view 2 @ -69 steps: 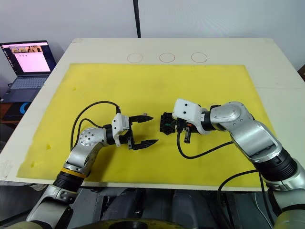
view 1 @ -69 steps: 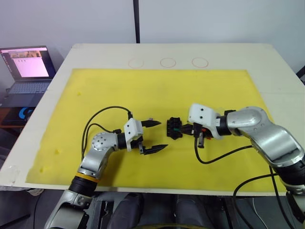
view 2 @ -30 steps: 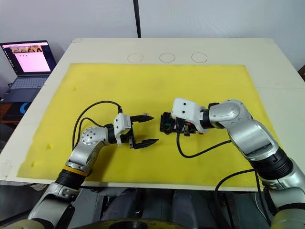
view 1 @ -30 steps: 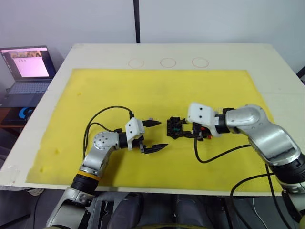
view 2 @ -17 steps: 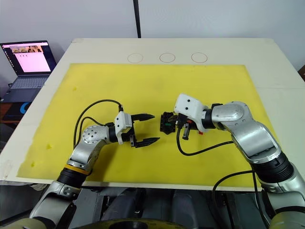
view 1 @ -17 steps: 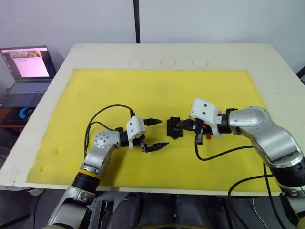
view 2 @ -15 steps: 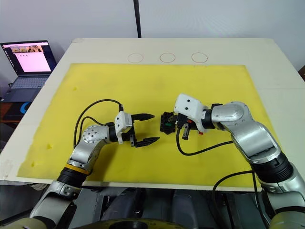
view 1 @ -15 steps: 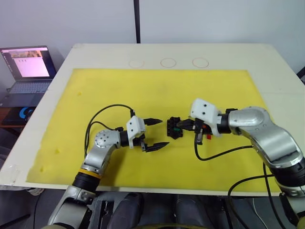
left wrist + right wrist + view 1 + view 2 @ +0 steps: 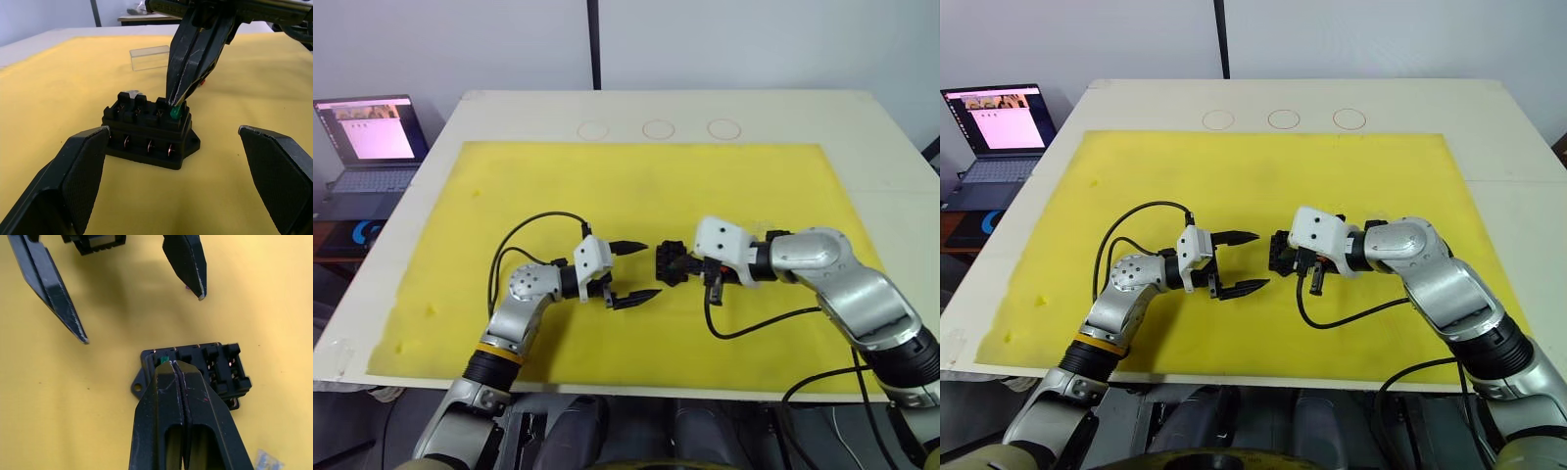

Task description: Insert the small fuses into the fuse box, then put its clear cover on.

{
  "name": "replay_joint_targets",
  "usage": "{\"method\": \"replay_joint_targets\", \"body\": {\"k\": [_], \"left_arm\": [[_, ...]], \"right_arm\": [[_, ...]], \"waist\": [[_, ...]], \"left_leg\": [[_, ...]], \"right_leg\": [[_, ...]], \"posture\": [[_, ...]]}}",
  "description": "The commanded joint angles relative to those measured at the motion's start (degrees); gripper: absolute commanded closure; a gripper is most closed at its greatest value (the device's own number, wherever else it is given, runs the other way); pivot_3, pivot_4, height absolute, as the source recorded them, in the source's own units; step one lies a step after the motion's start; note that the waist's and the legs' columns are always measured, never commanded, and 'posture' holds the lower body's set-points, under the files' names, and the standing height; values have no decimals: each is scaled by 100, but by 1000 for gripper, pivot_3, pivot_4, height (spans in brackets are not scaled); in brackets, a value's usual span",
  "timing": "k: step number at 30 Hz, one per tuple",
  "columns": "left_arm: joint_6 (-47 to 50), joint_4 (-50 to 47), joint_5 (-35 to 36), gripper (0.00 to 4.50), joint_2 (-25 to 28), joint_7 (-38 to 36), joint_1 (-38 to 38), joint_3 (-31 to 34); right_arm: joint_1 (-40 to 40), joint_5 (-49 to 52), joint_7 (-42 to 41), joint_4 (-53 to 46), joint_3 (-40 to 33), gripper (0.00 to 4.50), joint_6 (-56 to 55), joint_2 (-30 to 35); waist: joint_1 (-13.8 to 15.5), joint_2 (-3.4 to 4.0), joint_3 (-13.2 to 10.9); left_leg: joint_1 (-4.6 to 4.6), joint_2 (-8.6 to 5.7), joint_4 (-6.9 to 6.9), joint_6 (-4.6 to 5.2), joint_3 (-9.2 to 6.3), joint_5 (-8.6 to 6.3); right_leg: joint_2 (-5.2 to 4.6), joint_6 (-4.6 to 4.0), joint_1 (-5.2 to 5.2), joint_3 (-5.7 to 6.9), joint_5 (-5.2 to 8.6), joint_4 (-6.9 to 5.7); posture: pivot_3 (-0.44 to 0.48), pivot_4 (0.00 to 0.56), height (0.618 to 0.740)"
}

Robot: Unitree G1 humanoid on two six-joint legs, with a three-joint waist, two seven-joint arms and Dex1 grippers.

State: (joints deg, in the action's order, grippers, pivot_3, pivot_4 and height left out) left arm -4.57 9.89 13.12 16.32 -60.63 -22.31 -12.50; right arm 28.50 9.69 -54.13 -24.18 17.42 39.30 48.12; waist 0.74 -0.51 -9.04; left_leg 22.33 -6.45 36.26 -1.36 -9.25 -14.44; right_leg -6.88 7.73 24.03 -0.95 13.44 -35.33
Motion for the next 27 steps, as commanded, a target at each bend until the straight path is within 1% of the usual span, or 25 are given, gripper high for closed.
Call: {"method": "replay_joint_targets", "body": {"k": [1, 6, 8, 11, 13, 15, 16, 17, 18, 19, 21, 22, 25, 27], "left_arm": [[-54, -235, 38, 0, 27, 52, 22, 28], [-24, -270, 38, 0, 51, 78, 38, 26], [12, -307, 68, 0, 82, 74, 52, 39], [109, -418, 204, 0, 175, 9, 81, 130], [118, -504, 384, 0, 279, -85, 41, 285], [165, -542, 506, 0, 371, -147, -18, 385], [275, -480, 609, 0, 515, -239, -173, 518], [417, -366, 723, 0, 745, -382, -394, 692], [518, -283, 807, 0, 913, -484, -551, 808], [577, -229, 864, 0, 1020, -546, -646, 867], [720, 95, 894, 0, 1480, -748, -937, 1089], [762, 238, 885, 0, 1664, -845, -1040, 1168], [931, 823, 755, 0, 2277, -1108, -1258, 1322], [893, 1176, 689, 0, 2487, -1050, -1324, 1455]], "right_arm": [[-70, -204, -49, 148, 153, 4487, -56, 67], [-137, -255, -99, 185, 128, 4487, -162, 75], [-166, -113, -67, 166, -55, 4487, -255, -44], [-229, 122, 17, 73, -490, 4487, -735, -269], [-282, 485, 257, -36, -1020, 4487, -612, -571], [-348, 585, 335, -77, -1276, 4487, -687, -662], [-458, 742, 325, -121, -1560, 4487, -761, -666], [-600, 883, 298, -162, -1921, 4110, -828, -607], [-705, 990, 283, -193, -2176, 3915, -873, -559], [-771, 1063, 277, -211, -2326, 3607, -896, -524], [-1114, 1126, 182, -113, -2998, 2942, -966, -227], [-1264, 1166, 157, -73, -3270, 2532, -975, -101], [-2026, 1054, 20, 241, -4307, 1429, -1183, 305], [-2555, 953, 57, 530, -5043, 783, -1389, 364]], "waist": [[0, 0, 1], [1, 0, 2], [1, 0, 3], [-3, 0, 3], [-11, -1, 3], [-10, 0, 3], [-6, -1, 2], [21, -2, 1], [21, -5, 0], [16, -5, 0], [6, -3, 1], [6, -3, 1], [-7, -3, 1], [-13, -3, 1]], "left_leg": [[-2, 0, 0, 0, 0, 0], [-5, 0, 0, 0, 0, 0], [-6, 0, 0, 0, 0, 0], [-7, 0, 0, 1, -1, 0], [-6, 1, -4, 0, -1, 0], [-6, 2, -4, 0, -1, 0], [-6, 2, -4, -1, -2, 0], [-5, 2, -3, -1, -2, 0], [-1, 2, -3, -1, -8, 0], [2, 2, -2, 0, -14, 0], [1, 1, -2, 5, -13, -3], [1, 1, -2, 5, -12, -3], [0, 1, -7, 2, -7, -1], [-2, 2, -10, 2, -4, -1]], "right_leg": [[0, 0, -2, 0, 0, 0], [0, 0, -6, 0, 0, 0], [0, 0, -7, 0, 0, 0], [1, 0, -8, 0, 0, 0], [1, 0, -4, -1, 0, 0], [2, -1, -1, -3, 0, -2], [3, -1, -1, -3, 0, -3], [4, -1, 0, -3, 0, -3], [4, -1, -1, 1, 0, -3], [6, -3, -1, 6, -1, -2], [6, -3, -1, 5, -2, -3], [6, -3, -1, 5, -1, -2], [6, -3, 0, 4, -1, -1], [8, -3, 2, 4, -1, 0]], "posture": [[0, 150, 740], [0, 150, 740], [0, 150, 740], [0, 150, 740], [0, 150, 740], [0, 150, 740], [0, 150, 740], [0, 150, 740], [0, 150, 740], [0, 150, 740], [0, 150, 740], [0, 150, 740], [0, 150, 740], [0, 150, 740]]}}
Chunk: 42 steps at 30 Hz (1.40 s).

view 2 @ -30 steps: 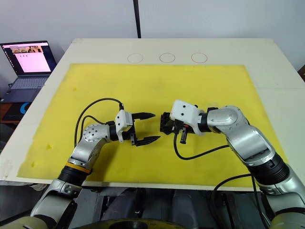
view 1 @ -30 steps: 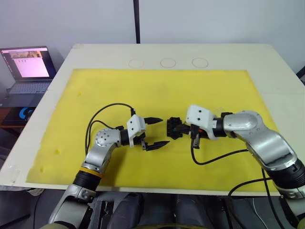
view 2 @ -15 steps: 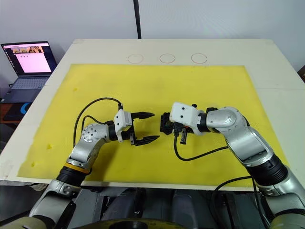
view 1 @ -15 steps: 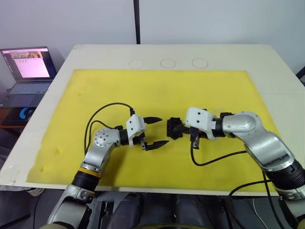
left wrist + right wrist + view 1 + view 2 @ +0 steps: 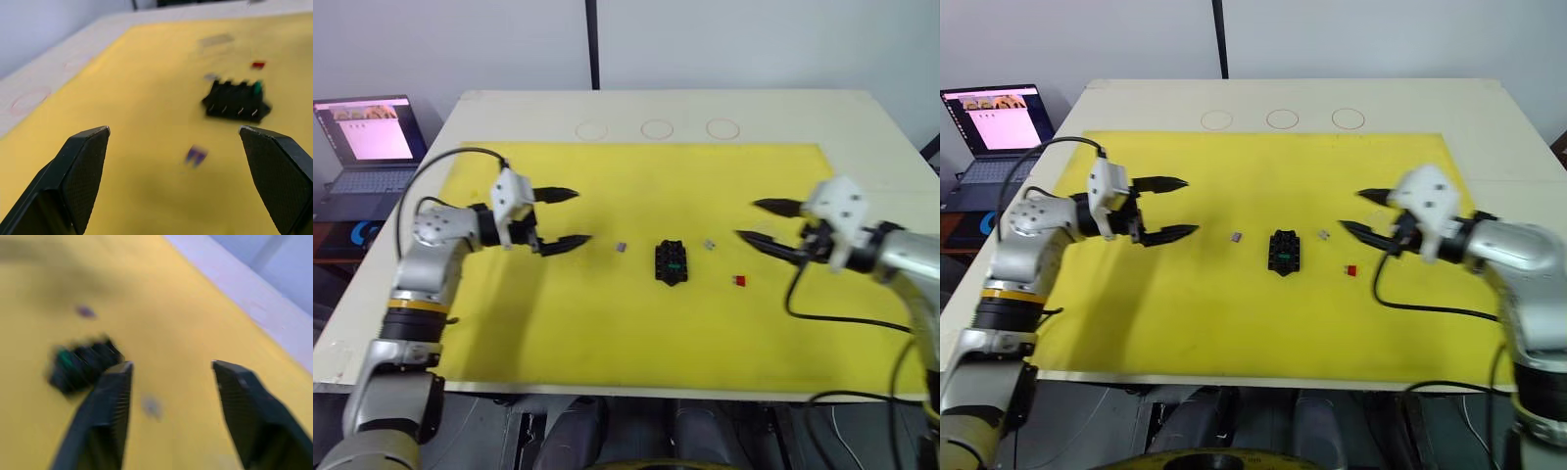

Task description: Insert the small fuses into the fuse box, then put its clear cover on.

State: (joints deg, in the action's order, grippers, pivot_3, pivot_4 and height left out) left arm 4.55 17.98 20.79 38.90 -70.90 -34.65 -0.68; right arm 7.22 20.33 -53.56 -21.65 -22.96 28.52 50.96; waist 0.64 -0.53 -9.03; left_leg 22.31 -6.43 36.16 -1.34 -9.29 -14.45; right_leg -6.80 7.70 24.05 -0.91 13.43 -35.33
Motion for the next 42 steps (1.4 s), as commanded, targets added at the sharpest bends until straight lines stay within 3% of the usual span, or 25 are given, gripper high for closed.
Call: {"method": "replay_joint_targets", "body": {"k": [1, 2, 5, 9, 14, 18, 25, 30, 36, 42], "left_arm": [[-53, 492, -104, 0, 273, 32, -107, 317], [-122, 652, -157, 0, 314, 112, -112, 374], [-398, 1030, -335, 0, 315, 368, -140, 477], [-440, 1282, -539, 0, 281, 557, -131, 410], [37, 1080, -531, 0, 297, 772, -187, 457], [2167, 1010, 278, 0, 513, -97, -802, 454], [6458, 1212, 1292, 0, 579, -711, -1978, -38], [7751, 1845, 1404, 0, 112, -397, -2430, -167], [7363, 1828, 1172, 0, -155, -709, -2294, -912], [6847, 2793, 877, 0, -822, -338, -2448, -840]], "right_arm": [[-634, -131, 9, 414, -1267, 368, -415, 78], [-893, -195, -8, 620, -1557, 104, -587, 61], [-1326, -258, 23, 990, -1901, 45, -944, -17], [-1470, -308, 228, 1181, -1769, 45, -1272, -155], [-1243, -26, 376, 656, -1408, 45, -930, -160], [-681, 549, 516, -396, -591, 45, -319, -216], [357, 1140, 973, -2019, 1289, 45, 614, -487], [567, 1000, 1212, -2106, 1797, 45, 749, -585], [635, 810, 1336, -2013, 1964, 45, 673, -599], [709, 796, 1546, -2040, 1952, 45, 805, -683]], "waist": [[-2, 0, 0], [1, 0, 0], [5, 0, 0], [-22, 0, 0], [-38, 1, 0], [-57, -3, -3], [-153, -4, -3], [-160, -5, -4], [-151, -7, -5], [-133, -9, -6]], "left_leg": [[-1, 1, 0, 1, 4, 0], [-2, 2, 2, 2, 6, -1], [-9, 2, 3, 16, 8, -9], [-19, 6, 1, 17, 10, -10], [-20, 8, 0, 16, 13, -9], [-17, 8, 4, 17, 10, -10], [-8, 2, 11, 6, -3, -3], [-8, -2, 14, 6, -5, -3], [-8, -2, 12, -9, 0, 5], [-5, -2, 11, -8, 9, 5]], "right_leg": [[0, 0, -1, -2, 0, -1], [0, 0, -1, -4, 0, -3], [-1, 0, -9, -5, 0, -6], [-1, 0, -15, -7, 0, -6], [0, 0, -13, -11, 0, -8], [3, 0, -11, -10, 0, -14], [4, 9, -14, -2, 6, -16], [4, 12, -11, -2, 9, -25], [3, 11, 0, -11, 8, -32], [3, 10, 10, -20, 9, -39]], "posture": [[0, 150, 740], [0, 150, 740], [0, 150, 740], [0, 150, 740], [0, 150, 740], [0, 150, 740], [0, 150, 740], [0, 150, 740], [0, 150, 740], [0, 150, 740]]}}
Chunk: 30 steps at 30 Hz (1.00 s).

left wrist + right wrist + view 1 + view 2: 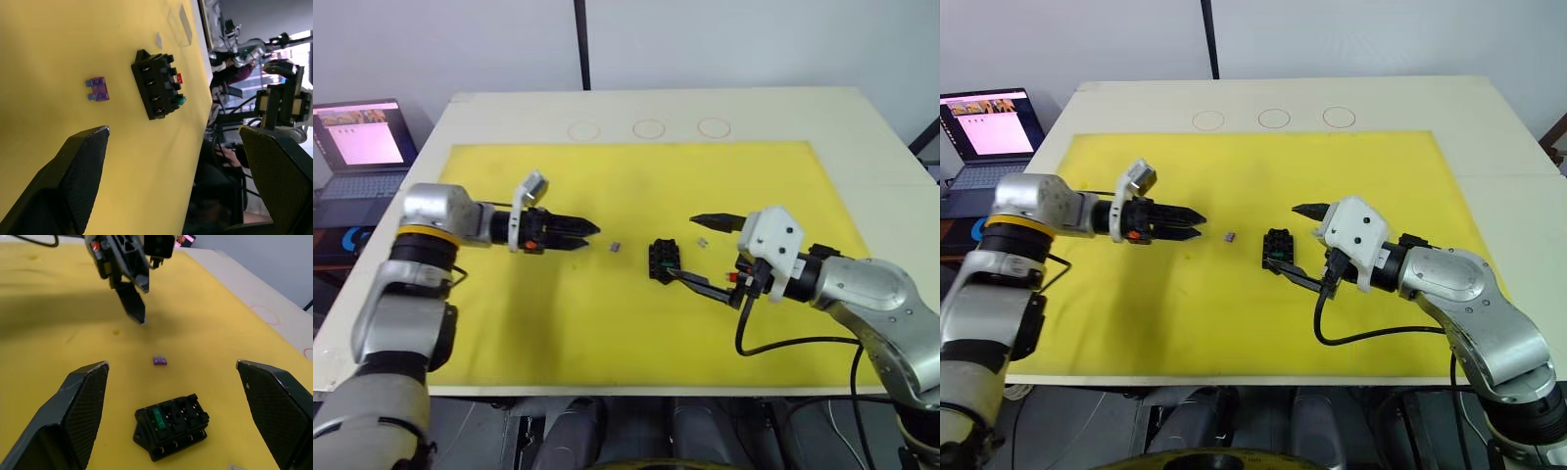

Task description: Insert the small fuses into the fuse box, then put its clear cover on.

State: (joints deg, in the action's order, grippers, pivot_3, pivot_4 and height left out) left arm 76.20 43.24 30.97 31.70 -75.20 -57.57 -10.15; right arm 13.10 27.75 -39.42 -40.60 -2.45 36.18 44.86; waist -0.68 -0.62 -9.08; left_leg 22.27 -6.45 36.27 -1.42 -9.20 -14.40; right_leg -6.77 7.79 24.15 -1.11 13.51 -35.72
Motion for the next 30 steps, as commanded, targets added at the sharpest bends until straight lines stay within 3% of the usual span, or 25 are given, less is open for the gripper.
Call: {"method": "replay_joint_targets", "body": {"k": [1, 12, 19, 30], "left_arm": [[-403, 381, -185, 0, -183, 126, -177, 134], [-730, 1614, -418, 0, -860, 671, -522, 754], [-883, 1697, -790, 0, -1198, 579, -525, 539], [-888, 2077, -924, 0, -1599, 710, -670, 864]], "right_arm": [[124, 69, 158, -161, -104, 45, 65, -89], [66, 114, 244, -215, -180, 45, 184, -97], [103, 88, 279, -173, -152, 45, 185, -123], [124, 162, 399, -268, -126, 45, 337, -159]], "waist": [[0, -1, -1], [48, -2, 1], [148, -2, 2], [164, -1, 4]], "left_leg": [[1, 0, 0, 0, 0, 0], [5, -5, 10, 6, -2, -4], [5, -7, 30, 5, -1, -3], [5, -13, 56, 12, -18, -7]], "right_leg": [[0, 0, 1, 0, 0, 0], [-3, 0, 4, 2, 0, -12], [-4, 1, -3, 1, 0, -20], [-5, 4, -27, 15, 1, -22]], "posture": [[0, 150, 740], [0, 150, 740], [0, 150, 740], [0, 150, 740]]}}
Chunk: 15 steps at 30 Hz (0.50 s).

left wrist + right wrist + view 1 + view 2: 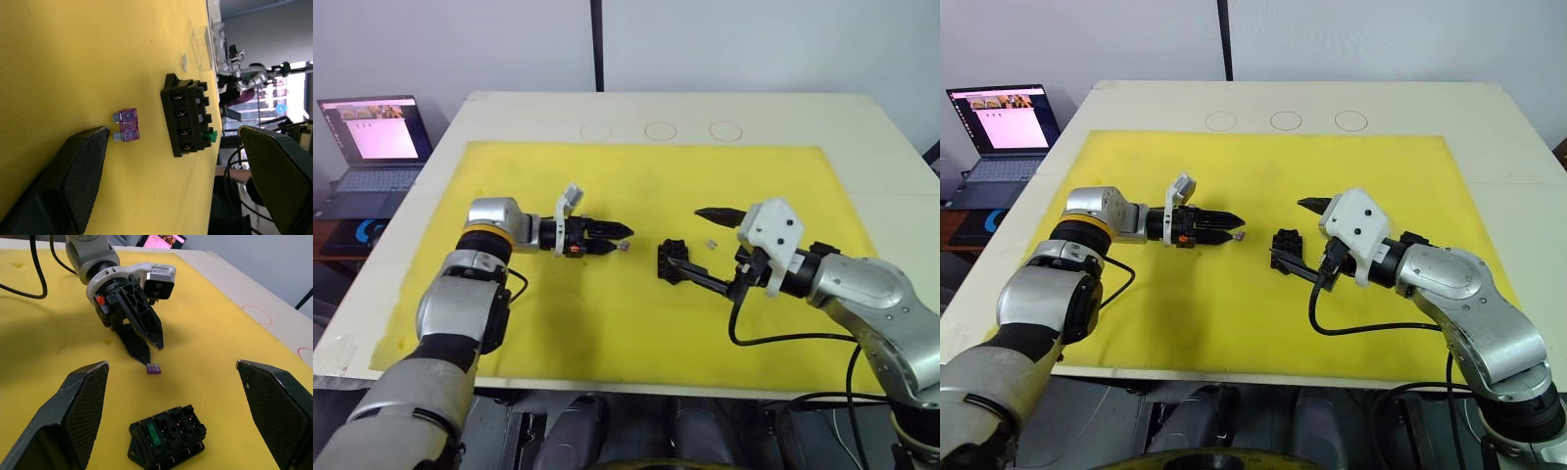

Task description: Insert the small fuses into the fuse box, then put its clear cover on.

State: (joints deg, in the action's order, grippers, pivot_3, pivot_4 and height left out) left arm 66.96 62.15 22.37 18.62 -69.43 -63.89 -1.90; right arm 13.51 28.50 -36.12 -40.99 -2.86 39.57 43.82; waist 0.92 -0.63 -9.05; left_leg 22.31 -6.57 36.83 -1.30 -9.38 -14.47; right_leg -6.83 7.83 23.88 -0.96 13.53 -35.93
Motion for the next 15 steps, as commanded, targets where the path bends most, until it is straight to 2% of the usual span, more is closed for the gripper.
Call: {"method": "replay_joint_targets", "body": {"k": [1, 12, 15], "left_arm": [[62, 228, -56, 0, -333, 164, -56, 108], [-14, 326, -213, 0, -427, 456, -22, 325], [-149, 352, -304, 942, -430, 674, 63, 342]], "right_arm": [[90, 92, 79, -237, -83, 45, 15, -61], [47, 192, 156, -336, -140, 45, 120, -37], [42, 209, 162, -342, -137, 0, 121, -26]], "waist": [[12, 0, 0], [119, 0, 0], [125, 0, 0]], "left_leg": [[0, -1, 3, 1, -4, -1], [-2, -8, 17, 23, -18, -14], [-4, -8, 17, 23, -18, -14]], "right_leg": [[0, 1, -3, 2, 1, 0], [0, 6, -20, 4, 3, 4], [0, 6, -23, 4, 3, 4]], "posture": [[0, 150, 740], [0, 150, 740], [0, 150, 740]]}}
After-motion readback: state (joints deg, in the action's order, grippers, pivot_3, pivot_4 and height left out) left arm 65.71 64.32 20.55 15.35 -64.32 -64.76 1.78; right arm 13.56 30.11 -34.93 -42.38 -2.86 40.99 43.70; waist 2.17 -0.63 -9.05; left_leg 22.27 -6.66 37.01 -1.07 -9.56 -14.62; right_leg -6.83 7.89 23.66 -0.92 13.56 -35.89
